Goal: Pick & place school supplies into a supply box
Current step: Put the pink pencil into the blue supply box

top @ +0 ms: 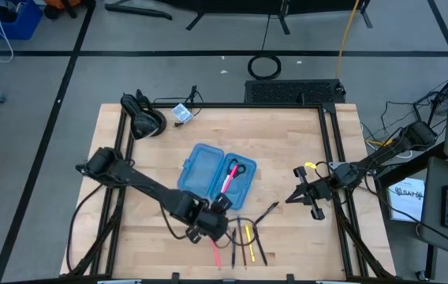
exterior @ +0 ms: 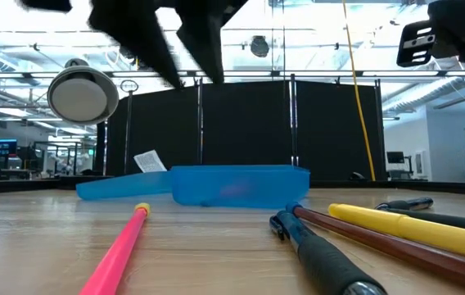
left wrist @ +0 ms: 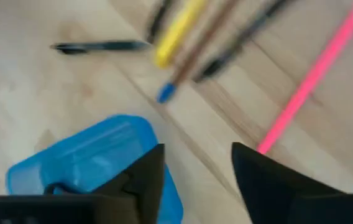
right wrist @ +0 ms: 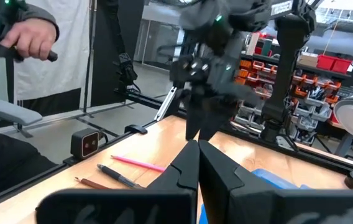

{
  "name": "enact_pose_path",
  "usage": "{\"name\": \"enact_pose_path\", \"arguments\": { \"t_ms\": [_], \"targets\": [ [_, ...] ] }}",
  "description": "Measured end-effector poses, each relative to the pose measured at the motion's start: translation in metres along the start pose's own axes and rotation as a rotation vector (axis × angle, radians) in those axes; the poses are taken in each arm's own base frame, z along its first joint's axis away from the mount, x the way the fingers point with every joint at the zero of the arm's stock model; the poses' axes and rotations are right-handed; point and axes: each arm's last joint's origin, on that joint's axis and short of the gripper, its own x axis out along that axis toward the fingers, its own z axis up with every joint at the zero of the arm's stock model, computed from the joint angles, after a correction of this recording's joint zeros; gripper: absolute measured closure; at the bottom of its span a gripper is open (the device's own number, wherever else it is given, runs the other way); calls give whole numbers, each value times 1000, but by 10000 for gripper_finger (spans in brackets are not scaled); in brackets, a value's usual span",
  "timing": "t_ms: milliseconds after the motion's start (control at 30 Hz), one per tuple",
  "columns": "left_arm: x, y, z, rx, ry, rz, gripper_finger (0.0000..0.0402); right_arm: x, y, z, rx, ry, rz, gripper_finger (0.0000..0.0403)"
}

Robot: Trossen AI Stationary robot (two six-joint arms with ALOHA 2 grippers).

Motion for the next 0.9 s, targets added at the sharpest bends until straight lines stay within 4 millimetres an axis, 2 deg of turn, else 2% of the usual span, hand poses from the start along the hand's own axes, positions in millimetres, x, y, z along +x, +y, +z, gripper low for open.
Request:
{"name": "enact_pose_path", "arguments": {
  "t_ms": [100, 233, 400, 700, 900],
  "targets": [
    [11, -6, 2, 79, 38, -14, 166, 0, 0, 0, 25, 1, 0, 403],
    [22, -18, 1, 244, 102, -38, 155, 0, 0, -1, 48, 5, 1, 403],
    [24, -32, 7, 419, 79, -63, 172, 0, 0, 0, 49, 5, 0, 403],
    [60, -29, 1, 420, 99, -140, 228, 0, 0, 0, 66, 7, -15, 403],
    [61, -30, -1, 422, 95, -177, 242, 0, -1, -1, 78, 11, -28, 403]
  ]
}}
